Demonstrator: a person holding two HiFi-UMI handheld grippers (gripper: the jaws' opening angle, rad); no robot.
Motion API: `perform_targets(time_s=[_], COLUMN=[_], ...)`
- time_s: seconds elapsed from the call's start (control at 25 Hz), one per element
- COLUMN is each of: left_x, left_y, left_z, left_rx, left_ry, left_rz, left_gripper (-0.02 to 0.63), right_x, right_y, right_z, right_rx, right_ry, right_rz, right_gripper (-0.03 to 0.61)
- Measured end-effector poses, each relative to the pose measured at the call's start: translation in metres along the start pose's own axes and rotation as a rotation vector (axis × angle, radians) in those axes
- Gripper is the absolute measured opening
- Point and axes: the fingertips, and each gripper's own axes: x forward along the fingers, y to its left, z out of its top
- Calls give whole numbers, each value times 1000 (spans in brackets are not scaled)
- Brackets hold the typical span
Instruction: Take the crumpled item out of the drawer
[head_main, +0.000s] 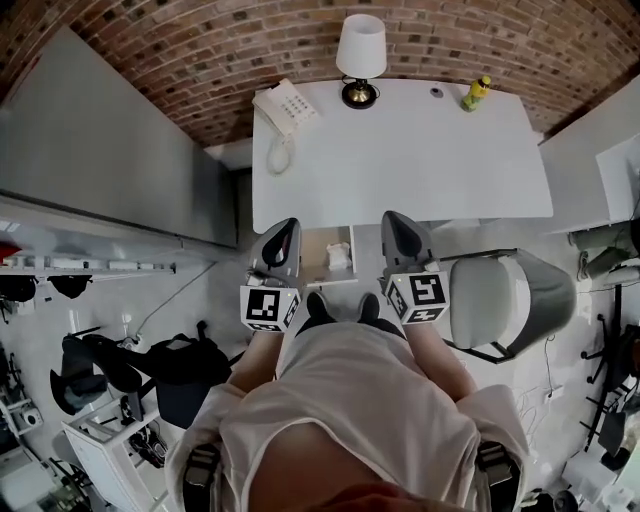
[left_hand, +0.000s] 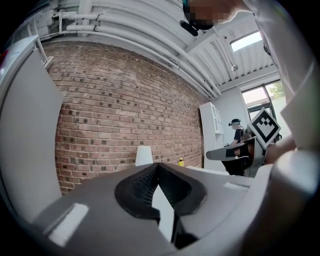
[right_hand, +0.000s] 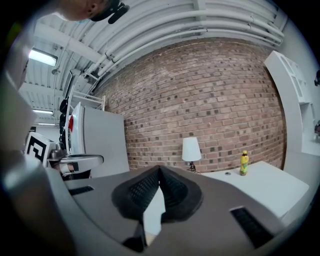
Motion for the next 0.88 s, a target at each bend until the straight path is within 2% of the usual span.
perform_targets(time_s=[0.36,0.6,0.88], left_x=[11,2,-4], left_y=[-1,0,-12], left_z=[-48,-94,-156], left_rx=[-38,-111,-163], left_ry=[85,174,273], left_rz=[13,50,10], left_gripper=[11,10,9], right_x=[-5,-10,0], right_y=[-12,-12,-4], right_z=[-54,-102,-159], right_rx=[27,38,59], right_ry=[112,210,284], right_rz=[-7,-2,10], right_gripper=[6,6,6])
